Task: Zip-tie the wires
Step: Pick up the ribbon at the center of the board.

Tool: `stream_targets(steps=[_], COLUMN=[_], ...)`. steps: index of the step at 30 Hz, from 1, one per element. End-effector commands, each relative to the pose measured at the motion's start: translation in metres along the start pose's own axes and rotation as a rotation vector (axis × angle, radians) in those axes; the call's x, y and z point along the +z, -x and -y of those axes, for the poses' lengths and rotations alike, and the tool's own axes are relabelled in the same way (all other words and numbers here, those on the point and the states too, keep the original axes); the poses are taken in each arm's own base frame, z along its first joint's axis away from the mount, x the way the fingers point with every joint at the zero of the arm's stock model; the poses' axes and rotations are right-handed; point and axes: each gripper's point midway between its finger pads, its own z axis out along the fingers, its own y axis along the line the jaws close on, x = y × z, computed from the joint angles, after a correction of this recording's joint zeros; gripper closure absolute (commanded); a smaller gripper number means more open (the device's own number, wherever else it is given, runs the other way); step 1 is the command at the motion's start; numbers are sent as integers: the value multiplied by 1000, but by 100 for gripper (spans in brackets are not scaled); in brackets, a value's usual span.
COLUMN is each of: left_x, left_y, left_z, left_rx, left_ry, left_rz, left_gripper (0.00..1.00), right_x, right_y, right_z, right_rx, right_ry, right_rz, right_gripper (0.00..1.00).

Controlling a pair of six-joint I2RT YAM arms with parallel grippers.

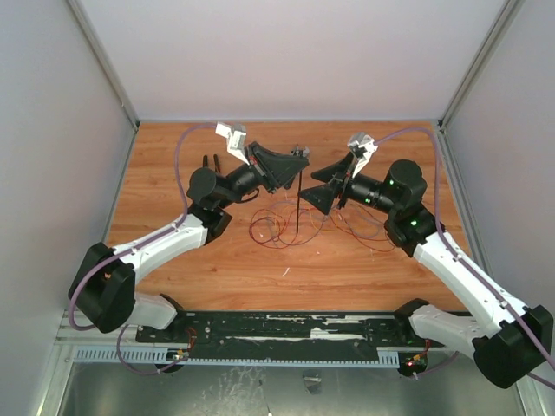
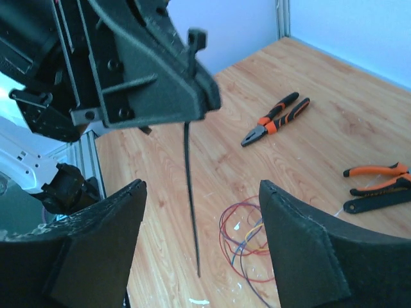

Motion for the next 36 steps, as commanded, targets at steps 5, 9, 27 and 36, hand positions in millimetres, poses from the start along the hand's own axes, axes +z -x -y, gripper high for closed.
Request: stream_targets(steps=[5, 9, 27, 36], left_x=[-14, -17, -21, -26], left_y=[19, 18, 17, 20], left_z=[42, 44, 29, 20], left_rx=[3, 5, 27, 68], left_ry=[-169, -178, -116, -85], left_rz=[57, 58, 96, 66], left_gripper=[100, 100, 100, 100], right_x=[17, 19, 9, 0], right_y=[36, 39, 30, 7], right_z=[-17, -18, -37, -13], right_rx=[-27, -24, -51, -116], right_ry=[102, 107, 182, 45], right_rz=[93, 95, 41, -107], right_gripper=[45, 65, 59, 51])
